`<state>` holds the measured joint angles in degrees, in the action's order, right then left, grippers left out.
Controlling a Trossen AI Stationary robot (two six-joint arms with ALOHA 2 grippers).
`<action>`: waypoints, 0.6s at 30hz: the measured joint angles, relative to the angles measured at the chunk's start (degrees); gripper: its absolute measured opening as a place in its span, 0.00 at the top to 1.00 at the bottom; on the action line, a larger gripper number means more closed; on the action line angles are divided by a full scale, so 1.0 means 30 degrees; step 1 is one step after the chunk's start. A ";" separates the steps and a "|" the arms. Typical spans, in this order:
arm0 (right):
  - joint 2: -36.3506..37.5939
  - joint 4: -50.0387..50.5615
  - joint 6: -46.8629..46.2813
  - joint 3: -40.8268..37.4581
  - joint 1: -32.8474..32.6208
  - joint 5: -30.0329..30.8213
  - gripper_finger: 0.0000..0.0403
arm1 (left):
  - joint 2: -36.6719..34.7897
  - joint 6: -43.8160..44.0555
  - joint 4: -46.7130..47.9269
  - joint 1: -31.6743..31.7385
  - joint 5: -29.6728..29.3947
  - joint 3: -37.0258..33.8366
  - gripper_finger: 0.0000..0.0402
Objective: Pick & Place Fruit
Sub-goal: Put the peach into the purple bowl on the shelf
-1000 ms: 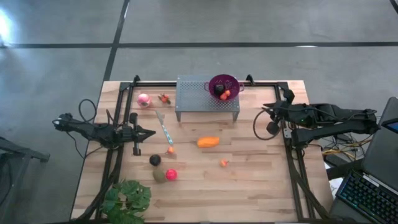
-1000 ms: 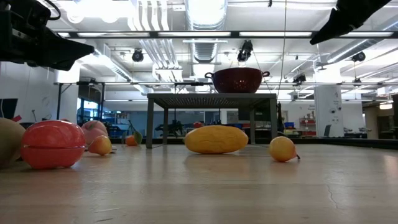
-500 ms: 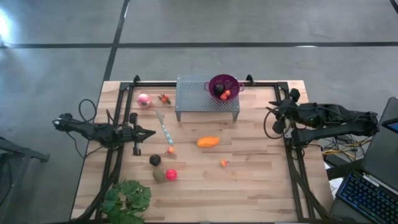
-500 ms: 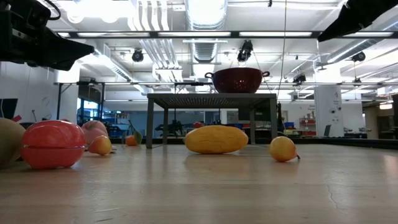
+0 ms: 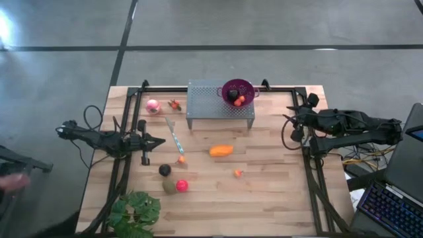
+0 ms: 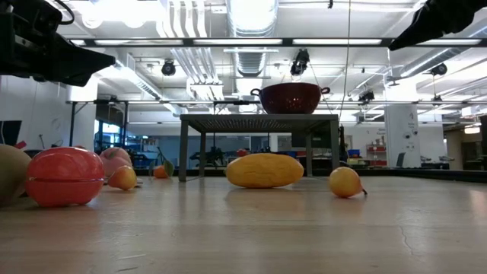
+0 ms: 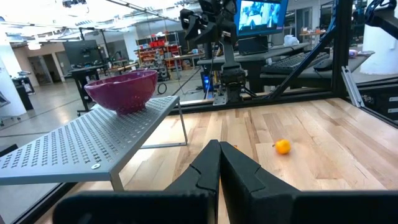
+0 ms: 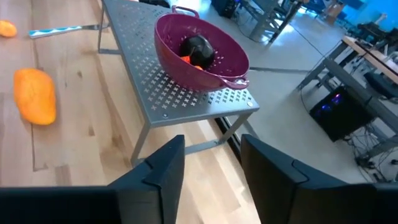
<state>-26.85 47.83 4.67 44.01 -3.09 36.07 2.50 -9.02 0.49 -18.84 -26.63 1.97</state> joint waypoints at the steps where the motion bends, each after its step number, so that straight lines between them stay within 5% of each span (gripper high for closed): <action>1: 0.0006 -0.0006 0.0000 0.0000 0.0000 0.0000 0.61 | 0.0000 0.0007 -0.0004 -0.0004 0.0007 -0.0001 0.97; 18: 0.0006 -0.0021 -0.0002 0.0000 0.0000 -0.0007 0.51 | 0.0000 0.0007 -0.0002 0.0002 0.0000 0.0002 0.97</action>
<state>-26.83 47.77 4.66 44.01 -3.09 36.05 2.50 -8.99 0.48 -18.83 -26.63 1.98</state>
